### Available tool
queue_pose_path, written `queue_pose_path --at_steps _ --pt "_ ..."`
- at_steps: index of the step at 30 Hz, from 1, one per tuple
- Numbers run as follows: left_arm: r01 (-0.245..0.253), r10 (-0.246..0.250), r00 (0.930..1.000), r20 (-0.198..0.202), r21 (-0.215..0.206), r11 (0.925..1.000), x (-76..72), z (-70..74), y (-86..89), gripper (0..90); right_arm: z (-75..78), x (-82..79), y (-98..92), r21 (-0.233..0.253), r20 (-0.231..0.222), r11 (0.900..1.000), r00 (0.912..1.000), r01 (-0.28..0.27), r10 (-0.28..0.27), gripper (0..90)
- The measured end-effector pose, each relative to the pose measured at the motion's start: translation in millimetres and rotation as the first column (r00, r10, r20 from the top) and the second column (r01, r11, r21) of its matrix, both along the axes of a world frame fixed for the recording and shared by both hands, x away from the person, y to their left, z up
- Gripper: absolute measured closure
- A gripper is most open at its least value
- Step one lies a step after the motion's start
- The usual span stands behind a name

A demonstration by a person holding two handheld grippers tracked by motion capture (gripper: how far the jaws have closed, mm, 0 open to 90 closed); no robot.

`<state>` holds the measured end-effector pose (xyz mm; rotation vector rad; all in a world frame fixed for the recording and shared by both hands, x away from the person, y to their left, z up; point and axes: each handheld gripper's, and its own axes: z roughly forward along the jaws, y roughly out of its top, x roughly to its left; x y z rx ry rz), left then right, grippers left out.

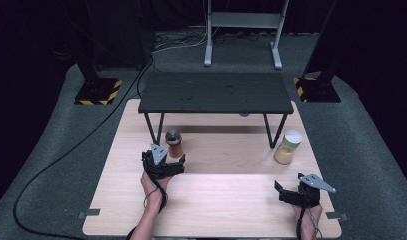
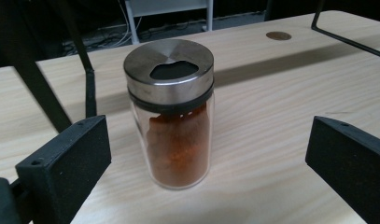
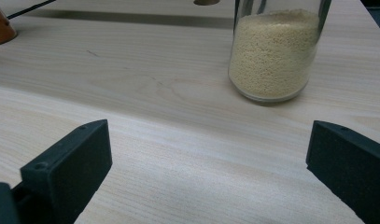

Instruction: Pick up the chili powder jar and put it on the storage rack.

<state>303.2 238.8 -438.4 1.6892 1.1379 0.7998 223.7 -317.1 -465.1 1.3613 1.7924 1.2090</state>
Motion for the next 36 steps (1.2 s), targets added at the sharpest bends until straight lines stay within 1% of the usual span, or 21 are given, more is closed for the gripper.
queue_pose_path --at_steps 3,7,8,10,12,13,14,16,17,21,23,25,26,27,28,30,31,33,35,36 --pt "-0.009 0.009 0.9999 -0.008 0.010 0.9999 8.5 -1.4 -4.7 0.0 0.0 0.0 -0.1 0.000 0.000 1.000 1.0000 0.000 0.000 0.0" --pt "-0.013 0.014 0.9995 -0.028 0.021 0.9997 20.3 -2.9 -8.1 0.0 -0.5 -0.4 -0.4 0.004 0.002 1.000 1.0000 0.001 -0.001 0.0" --pt "-0.017 0.018 0.9994 -0.031 0.017 0.9997 22.5 -4.1 -9.3 0.0 -0.5 -0.3 -0.6 0.005 0.002 1.000 1.0000 0.001 -0.001 0.0" --pt "-0.020 0.021 0.9989 -0.041 0.021 0.9996 27.8 -4.8 -10.8 0.0 -0.3 -0.2 -0.5 0.004 0.001 1.000 1.0000 0.001 -0.001 0.0" --pt "-0.018 0.020 0.9987 -0.048 0.031 0.9994 31.8 -4.8 -11.1 0.0 -0.1 -0.1 -0.2 0.001 0.001 1.000 1.0000 0.000 0.000 0.0" --pt "-0.024 0.025 0.9986 -0.047 0.027 0.9994 33.2 -6.1 -12.1 0.0 0.0 0.1 -0.2 0.001 0.000 1.000 1.0000 0.000 0.000 0.0" --pt "-0.026 0.028 0.9984 -0.049 0.041 0.9988 34.5 -5.9 -13.2 0.0 0.0 0.1 -0.3 0.001 0.000 1.000 1.0000 0.000 0.000 0.0" --pt "-0.034 0.037 0.9983 -0.045 0.050 0.9982 35.9 -7.8 -15.5 0.0 -0.1 0.0 -0.4 0.002 0.000 1.000 1.0000 0.000 0.000 0.0" --pt "-0.040 0.042 0.9983 -0.041 0.050 0.9979 36.4 -9.1 -16.6 0.0 -0.1 0.1 -0.5 0.002 0.000 1.000 1.0000 -0.001 0.001 0.0" --pt "-0.042 0.045 0.9975 -0.055 0.049 0.9979 41.9 -9.5 -17.1 0.0 -0.1 0.0 -0.3 0.001 0.000 1.000 1.0000 0.000 0.000 0.0" --pt "-0.043 0.046 0.9967 -0.067 0.035 0.9985 45.4 -10.1 -17.4 0.0 -0.4 -0.1 -0.8 0.005 0.001 1.000 1.0000 0.000 0.000 0.0" --pt "-0.038 0.041 0.9958 -0.082 0.040 0.9985 49.0 -9.2 -16.8 0.2 -0.2 0.1 -0.6 0.003 0.000 1.000 1.0000 0.000 0.000 0.0" --pt "-0.038 0.041 0.9955 -0.085 0.029 0.9988 50.3 -10.4 -16.6 0.2 0.0 0.1 -0.2 0.001 0.000 1.000 1.0000 0.000 0.000 0.0" --pt "-0.036 0.040 0.9948 -0.094 0.036 0.9987 51.8 -9.6 -16.3 0.6 0.0 0.0 0.1 0.000 0.000 1.000 1.0000 0.000 0.000 0.0" --pt "-0.037 0.040 0.9943 -0.099 0.032 0.9988 53.2 -10.0 -16.5 1.8 0.0 0.1 -0.1 0.000 0.000 1.000 1.0000 0.000 0.000 0.0" --pt "-0.047 0.051 0.9923 -0.113 0.037 0.9982 55.8 -9.7 -18.2 9.5 -0.2 0.0 -0.5 0.003 0.000 1.000 1.0000 0.000 0.000 0.0" --pt "-0.049 0.052 0.9923 -0.112 0.030 0.9984 56.2 -11.3 -17.8 9.7 -0.6 -0.3 -0.8 0.005 0.002 1.000 1.0000 0.000 -0.001 0.0" --pt "-0.058 0.060 0.9913 -0.117 0.022 0.9981 57.4 -12.7 -17.6 14.3 -0.6 -0.4 -0.9 0.006 0.002 1.000 1.0000 0.002 -0.002 0.0" --pt "-0.067 0.070 0.9899 -0.123 0.029 0.9973 58.4 -13.0 -18.7 17.5 -0.6 -0.5 -0.8 0.006 0.002 1.000 1.0000 0.001 -0.001 0.0" --pt "-0.061 0.063 0.9900 -0.126 0.023 0.9979 59.2 -13.6 -17.1 19.6 -0.7 -0.6 -0.8 0.006 0.003 1.000 1.0000 0.002 -0.002 0.0"
